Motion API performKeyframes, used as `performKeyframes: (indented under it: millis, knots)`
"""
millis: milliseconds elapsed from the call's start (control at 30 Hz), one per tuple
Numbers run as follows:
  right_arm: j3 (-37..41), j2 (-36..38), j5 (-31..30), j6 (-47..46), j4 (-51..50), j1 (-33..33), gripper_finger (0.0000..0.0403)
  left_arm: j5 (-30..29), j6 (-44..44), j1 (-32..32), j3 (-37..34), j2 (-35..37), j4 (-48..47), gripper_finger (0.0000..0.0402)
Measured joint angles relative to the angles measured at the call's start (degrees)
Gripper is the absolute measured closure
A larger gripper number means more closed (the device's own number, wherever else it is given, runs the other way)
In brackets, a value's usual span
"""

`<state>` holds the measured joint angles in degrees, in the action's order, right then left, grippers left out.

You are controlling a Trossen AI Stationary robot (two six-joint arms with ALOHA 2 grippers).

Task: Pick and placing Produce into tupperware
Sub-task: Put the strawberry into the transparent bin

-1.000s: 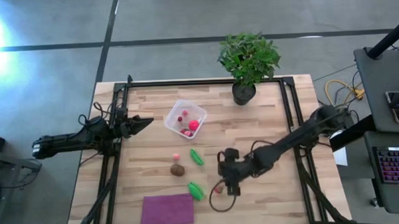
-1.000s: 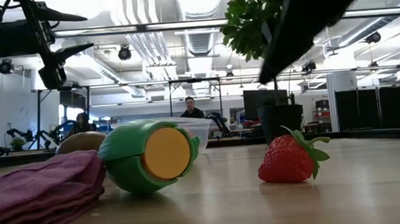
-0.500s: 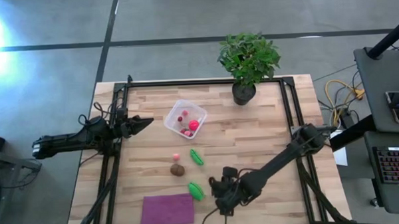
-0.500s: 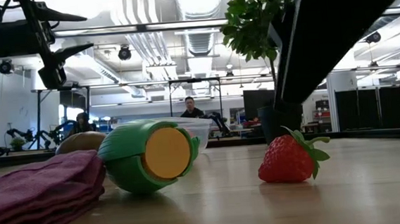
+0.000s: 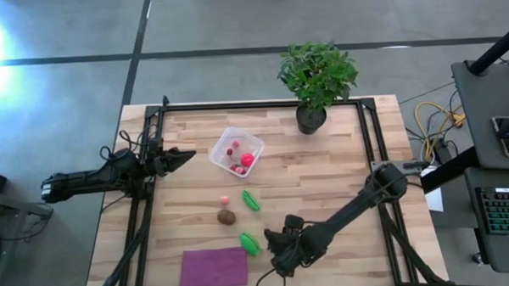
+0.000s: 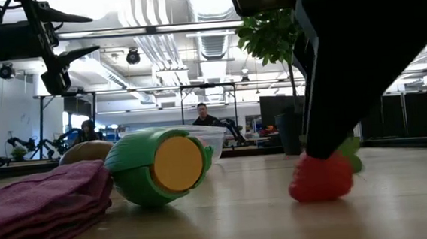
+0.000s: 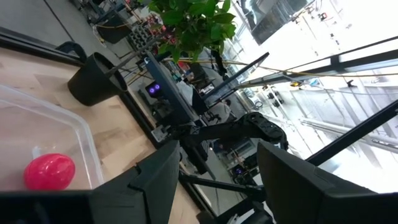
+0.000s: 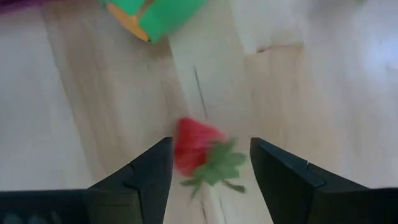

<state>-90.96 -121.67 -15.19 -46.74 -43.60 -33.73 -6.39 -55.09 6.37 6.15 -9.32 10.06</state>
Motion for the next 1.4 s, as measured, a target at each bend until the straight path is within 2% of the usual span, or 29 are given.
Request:
performKeyframes:
  millis: [233,400,800,933,1100,1400]
  knots:
    - [-2.5,0.2,0.0,0.9,-3.6,0.0,0.0197,0.0,0.0,0.0,0.0,0.1,0.0,0.0201]
    - [-2.5,0.3,0.3,4.8,-4.2,-0.5,0.0197,0.0,0.0,0.0,0.0,0.0,0.0,0.0201]
    - [-3.6,0.4,0.7,28.3,-6.4,-0.5,0.0197,0.0,0.0,0.0,0.0,0.1,0.0,0.0201]
    - [-1.1,1.3,0.8,34.7,-6.4,-0.5,0.0197,0.0,0.0,0.0,0.0,0.1,0.0,0.0201]
    - [4.1,4.4,4.9,38.9,0.5,-0.9,0.0197,0.0,0.0,0.0,0.0,0.0,0.0,0.0201]
    - [6.5,5.0,4.6,45.1,3.6,-1.1,0.0197,0.0,0.0,0.0,0.0,0.0,0.0,0.0201]
